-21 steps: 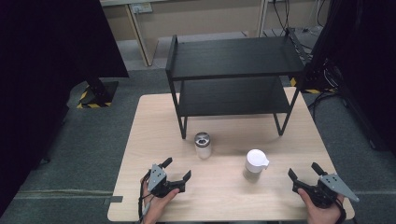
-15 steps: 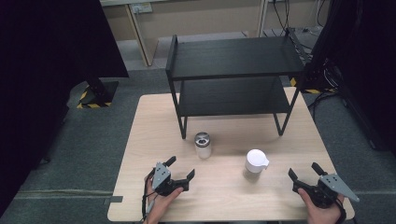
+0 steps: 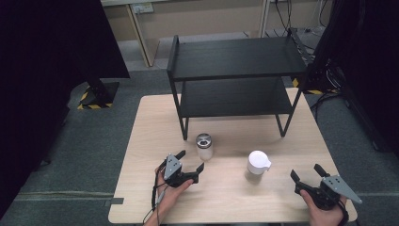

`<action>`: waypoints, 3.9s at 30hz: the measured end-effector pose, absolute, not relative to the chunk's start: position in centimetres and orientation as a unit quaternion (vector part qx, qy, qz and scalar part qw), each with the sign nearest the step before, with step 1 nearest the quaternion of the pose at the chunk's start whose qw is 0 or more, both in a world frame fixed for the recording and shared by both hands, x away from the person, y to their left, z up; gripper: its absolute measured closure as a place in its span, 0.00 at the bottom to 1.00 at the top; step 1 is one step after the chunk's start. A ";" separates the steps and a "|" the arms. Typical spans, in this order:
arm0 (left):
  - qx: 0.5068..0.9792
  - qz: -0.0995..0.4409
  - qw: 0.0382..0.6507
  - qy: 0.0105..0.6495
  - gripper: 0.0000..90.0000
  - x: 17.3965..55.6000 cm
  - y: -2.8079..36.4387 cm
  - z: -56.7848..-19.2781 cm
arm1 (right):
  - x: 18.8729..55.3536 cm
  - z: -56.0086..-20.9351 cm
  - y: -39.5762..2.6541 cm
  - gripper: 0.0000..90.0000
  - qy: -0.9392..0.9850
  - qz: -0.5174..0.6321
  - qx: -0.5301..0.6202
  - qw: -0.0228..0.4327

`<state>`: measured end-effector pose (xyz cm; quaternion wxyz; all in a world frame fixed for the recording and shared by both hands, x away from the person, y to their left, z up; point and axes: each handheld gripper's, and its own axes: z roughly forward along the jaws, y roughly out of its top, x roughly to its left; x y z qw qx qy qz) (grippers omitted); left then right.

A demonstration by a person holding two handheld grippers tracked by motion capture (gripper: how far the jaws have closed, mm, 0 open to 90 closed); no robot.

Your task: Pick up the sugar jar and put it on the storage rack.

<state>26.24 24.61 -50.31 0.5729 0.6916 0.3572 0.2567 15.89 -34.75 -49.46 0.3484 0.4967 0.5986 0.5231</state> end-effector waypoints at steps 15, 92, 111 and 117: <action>0.706 0.252 0.550 0.368 0.12 29.6 22.2 -49.4 | 16.0 -49.4 -34.7 0.07 0.602 0.521 0.496 0.348; 0.583 0.411 0.615 0.336 0.34 24.7 19.8 -40.0 | 16.0 -49.4 -34.8 0.07 0.600 0.522 0.497 0.346; 0.553 0.415 0.644 0.327 0.34 25.9 19.4 -33.9 | 16.0 -49.4 -34.8 0.07 0.597 0.525 0.501 0.343; 0.545 0.421 0.649 0.324 0.34 26.4 19.2 -31.7 | 16.0 -49.4 -34.8 0.07 0.597 0.525 0.500 0.343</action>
